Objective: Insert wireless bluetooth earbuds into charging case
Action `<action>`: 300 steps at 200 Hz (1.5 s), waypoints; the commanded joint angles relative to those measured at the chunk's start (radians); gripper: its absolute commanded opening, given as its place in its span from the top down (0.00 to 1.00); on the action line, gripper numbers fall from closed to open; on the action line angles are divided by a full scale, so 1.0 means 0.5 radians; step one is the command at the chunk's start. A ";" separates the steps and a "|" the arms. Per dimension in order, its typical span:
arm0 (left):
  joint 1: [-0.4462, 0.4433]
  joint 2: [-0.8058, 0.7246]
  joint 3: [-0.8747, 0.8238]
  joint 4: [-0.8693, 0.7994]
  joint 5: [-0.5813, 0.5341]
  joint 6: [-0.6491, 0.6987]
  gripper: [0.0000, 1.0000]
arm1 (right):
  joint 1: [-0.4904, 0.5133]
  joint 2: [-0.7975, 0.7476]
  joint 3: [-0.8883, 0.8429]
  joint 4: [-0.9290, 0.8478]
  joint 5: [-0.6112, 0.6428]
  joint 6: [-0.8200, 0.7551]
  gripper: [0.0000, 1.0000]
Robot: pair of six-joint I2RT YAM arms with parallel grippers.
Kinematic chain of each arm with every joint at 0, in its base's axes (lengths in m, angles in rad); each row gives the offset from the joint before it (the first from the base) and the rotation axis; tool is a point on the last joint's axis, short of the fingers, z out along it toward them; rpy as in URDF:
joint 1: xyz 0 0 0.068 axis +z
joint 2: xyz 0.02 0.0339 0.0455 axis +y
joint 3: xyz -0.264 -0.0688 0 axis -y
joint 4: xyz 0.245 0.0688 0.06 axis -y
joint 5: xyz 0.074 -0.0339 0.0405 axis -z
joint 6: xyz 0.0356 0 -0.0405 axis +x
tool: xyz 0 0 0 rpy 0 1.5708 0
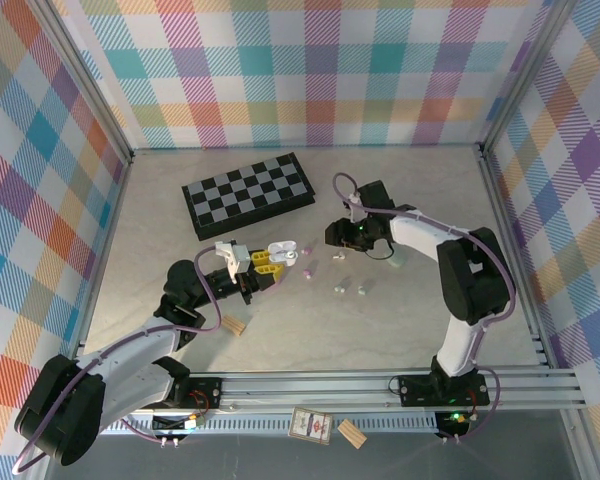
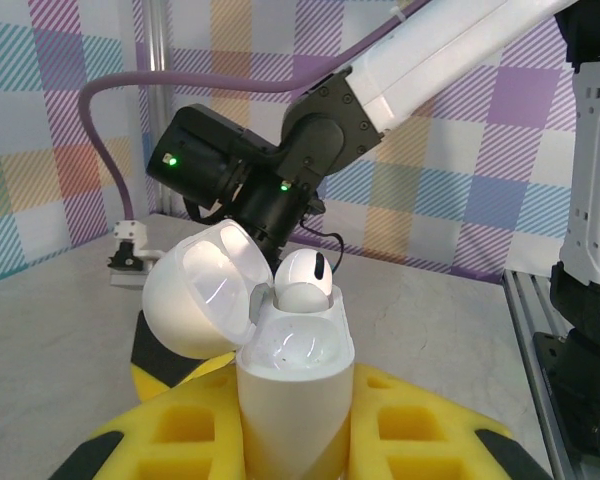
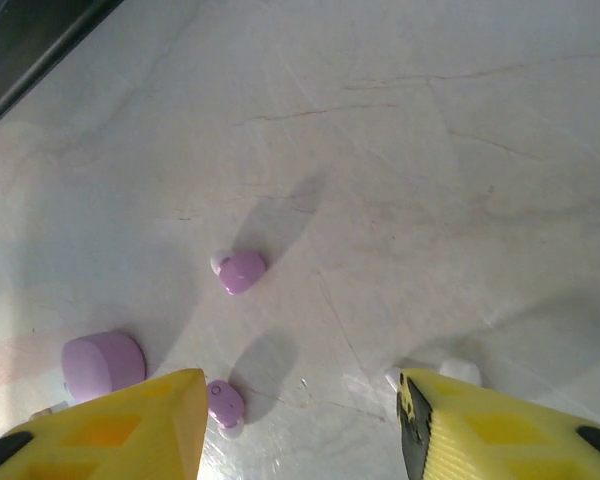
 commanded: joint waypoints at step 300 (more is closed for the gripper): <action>0.016 -0.083 -0.026 0.034 0.019 0.059 0.96 | 0.071 0.159 0.039 -0.161 0.386 0.507 0.53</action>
